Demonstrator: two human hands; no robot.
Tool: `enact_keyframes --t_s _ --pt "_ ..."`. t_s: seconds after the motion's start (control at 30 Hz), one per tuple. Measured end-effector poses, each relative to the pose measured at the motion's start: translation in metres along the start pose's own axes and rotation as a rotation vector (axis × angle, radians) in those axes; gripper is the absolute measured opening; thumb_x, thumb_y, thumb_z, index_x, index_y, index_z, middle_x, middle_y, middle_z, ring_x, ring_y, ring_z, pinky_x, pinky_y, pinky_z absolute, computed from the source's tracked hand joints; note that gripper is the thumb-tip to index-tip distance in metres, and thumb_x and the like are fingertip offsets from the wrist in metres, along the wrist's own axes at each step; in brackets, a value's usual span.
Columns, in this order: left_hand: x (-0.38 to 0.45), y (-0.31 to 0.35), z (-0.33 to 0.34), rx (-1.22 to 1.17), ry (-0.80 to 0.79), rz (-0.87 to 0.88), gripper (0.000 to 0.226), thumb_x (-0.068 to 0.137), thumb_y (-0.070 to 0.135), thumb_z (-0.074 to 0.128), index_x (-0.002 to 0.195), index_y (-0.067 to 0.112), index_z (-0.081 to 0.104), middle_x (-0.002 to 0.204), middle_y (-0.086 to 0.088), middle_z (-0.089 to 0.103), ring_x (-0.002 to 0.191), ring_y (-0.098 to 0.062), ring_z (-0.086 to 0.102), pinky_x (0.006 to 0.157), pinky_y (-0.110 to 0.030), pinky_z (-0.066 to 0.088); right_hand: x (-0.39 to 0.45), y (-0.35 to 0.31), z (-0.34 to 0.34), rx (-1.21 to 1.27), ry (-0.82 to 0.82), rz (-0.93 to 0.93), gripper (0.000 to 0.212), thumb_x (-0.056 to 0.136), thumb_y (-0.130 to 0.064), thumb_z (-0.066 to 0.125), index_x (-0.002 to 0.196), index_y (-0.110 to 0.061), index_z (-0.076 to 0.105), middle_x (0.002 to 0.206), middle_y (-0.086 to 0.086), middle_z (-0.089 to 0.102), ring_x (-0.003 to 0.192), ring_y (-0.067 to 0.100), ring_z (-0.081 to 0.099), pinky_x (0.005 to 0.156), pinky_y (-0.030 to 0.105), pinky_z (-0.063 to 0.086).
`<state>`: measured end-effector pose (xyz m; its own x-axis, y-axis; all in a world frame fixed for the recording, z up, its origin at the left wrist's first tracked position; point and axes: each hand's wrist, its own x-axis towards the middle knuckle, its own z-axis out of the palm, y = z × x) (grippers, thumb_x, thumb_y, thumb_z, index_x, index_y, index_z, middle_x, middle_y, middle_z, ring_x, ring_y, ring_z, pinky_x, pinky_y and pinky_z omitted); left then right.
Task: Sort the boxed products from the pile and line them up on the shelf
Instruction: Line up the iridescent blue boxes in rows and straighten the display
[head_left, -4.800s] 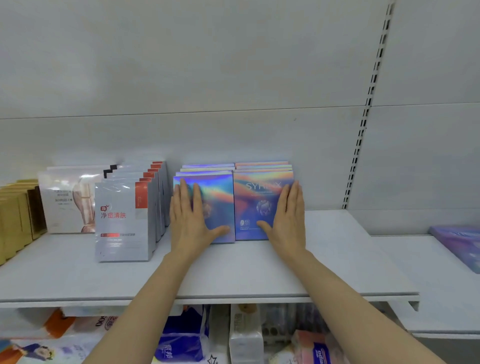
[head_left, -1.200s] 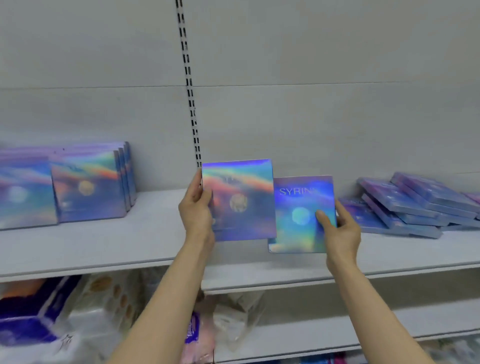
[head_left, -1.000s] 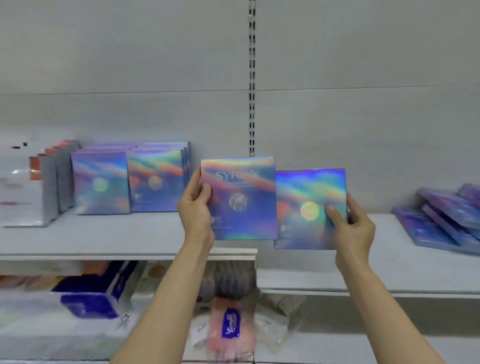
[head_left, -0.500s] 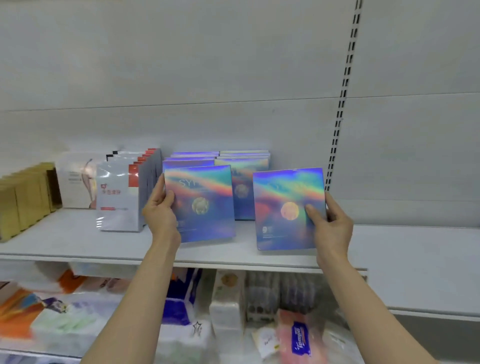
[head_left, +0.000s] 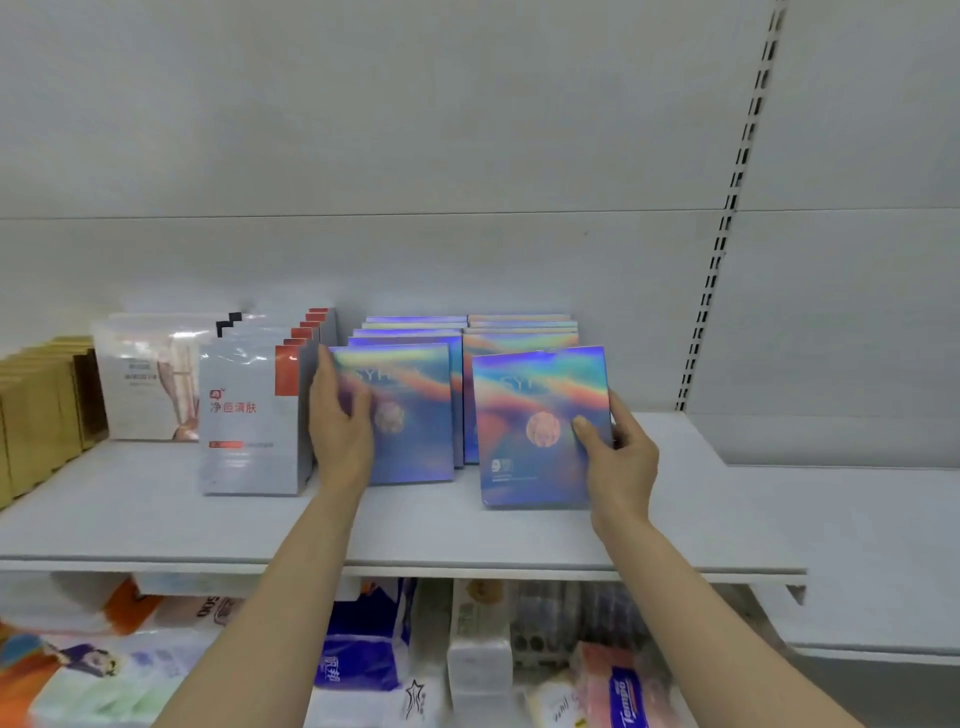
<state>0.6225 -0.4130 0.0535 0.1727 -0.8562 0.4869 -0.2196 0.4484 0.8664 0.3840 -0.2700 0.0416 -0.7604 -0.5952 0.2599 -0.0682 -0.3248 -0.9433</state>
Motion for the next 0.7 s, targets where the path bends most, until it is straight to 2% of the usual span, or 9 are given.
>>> enact_keyframes --t_s 0.1,0.17,0.23,0.33,0.37,0.43,0.53,0.63,0.7 --pt "-0.011 -0.007 0.005 0.235 -0.086 0.065 0.115 0.074 0.039 0.083 0.157 0.023 0.007 0.163 -0.001 0.018 0.148 -0.02 0.021 0.12 -0.046 0.021 0.008 0.007 0.018 -0.015 0.011 -0.022 0.047 0.085 -0.012 0.068 0.126 -0.034 0.063 0.11 -0.006 0.072 0.103 0.018 0.066 0.089 0.045 0.055" --pt "-0.017 -0.009 0.006 0.455 -0.145 0.142 0.137 0.06 0.055 0.086 0.157 0.02 -0.004 0.165 -0.004 -0.006 0.151 -0.02 0.001 0.119 -0.041 0.01 0.013 0.011 0.027 -0.071 0.023 -0.041 0.049 0.087 -0.013 0.066 0.131 -0.033 0.06 0.115 -0.003 0.069 0.108 0.019 0.063 0.093 0.043 0.053" --pt "-0.02 -0.015 0.004 0.543 -0.204 0.198 0.147 0.054 0.059 0.087 0.156 0.021 -0.012 0.163 -0.006 -0.019 0.15 -0.021 -0.012 0.119 -0.041 0.006 0.016 0.016 0.03 -0.274 0.005 -0.132 0.06 0.087 -0.017 0.066 0.143 -0.027 0.047 0.125 0.005 0.06 0.117 0.025 0.054 0.099 0.038 0.047" --pt "-0.019 -0.023 -0.003 0.61 -0.265 0.27 0.147 0.056 0.062 0.084 0.155 0.02 -0.016 0.161 -0.005 -0.026 0.149 -0.021 -0.022 0.122 -0.041 0.002 0.012 0.026 0.029 -0.783 -0.098 -0.486 0.096 0.081 -0.028 0.076 0.155 -0.008 0.018 0.155 0.017 0.025 0.144 0.03 0.02 0.116 0.041 0.022" --pt "-0.017 -0.024 -0.006 0.646 -0.278 0.31 0.145 0.058 0.065 0.081 0.155 0.018 -0.017 0.161 -0.005 -0.025 0.148 -0.02 -0.022 0.122 -0.041 0.0 0.01 0.03 0.03 -0.934 -0.154 -0.649 0.101 0.078 -0.031 0.078 0.154 -0.005 0.016 0.159 0.018 0.016 0.148 0.032 0.01 0.119 0.043 0.013" --pt "-0.013 -0.024 -0.007 0.738 -0.328 0.436 0.136 0.065 0.069 0.072 0.155 0.013 -0.012 0.163 -0.005 -0.02 0.149 -0.02 -0.019 0.122 -0.04 -0.002 0.007 0.038 0.034 -1.132 -0.254 -0.873 0.099 0.075 -0.034 0.08 0.152 -0.002 0.025 0.16 0.019 0.015 0.148 0.035 0.01 0.118 0.047 0.009" --pt "-0.008 -0.022 -0.003 0.85 -0.435 0.629 0.118 0.076 0.065 0.065 0.157 0.011 -0.002 0.164 -0.007 -0.015 0.151 -0.024 -0.014 0.121 -0.039 -0.001 0.009 0.045 0.044 -1.243 -0.307 -0.912 0.101 0.073 -0.043 0.08 0.15 0.0 0.03 0.159 0.019 0.02 0.147 0.033 0.016 0.117 0.046 0.011" --pt "-0.004 -0.022 -0.002 0.88 -0.465 0.652 0.112 0.081 0.066 0.058 0.157 0.011 -0.003 0.163 -0.009 -0.016 0.15 -0.025 -0.014 0.12 -0.032 -0.01 0.009 0.044 0.048 -1.286 -0.309 -0.903 0.103 0.072 -0.046 0.079 0.15 0.0 0.029 0.158 0.02 0.021 0.147 0.034 0.017 0.117 0.048 0.013" --pt "-0.003 -0.023 -0.002 0.902 -0.46 0.677 0.109 0.084 0.068 0.052 0.156 0.01 -0.005 0.163 -0.011 -0.017 0.15 -0.027 -0.014 0.121 -0.035 -0.009 0.009 0.043 0.048 -1.302 -0.311 -0.907 0.103 0.072 -0.047 0.078 0.15 0.0 0.029 0.158 0.021 0.021 0.147 0.034 0.017 0.116 0.048 0.014"
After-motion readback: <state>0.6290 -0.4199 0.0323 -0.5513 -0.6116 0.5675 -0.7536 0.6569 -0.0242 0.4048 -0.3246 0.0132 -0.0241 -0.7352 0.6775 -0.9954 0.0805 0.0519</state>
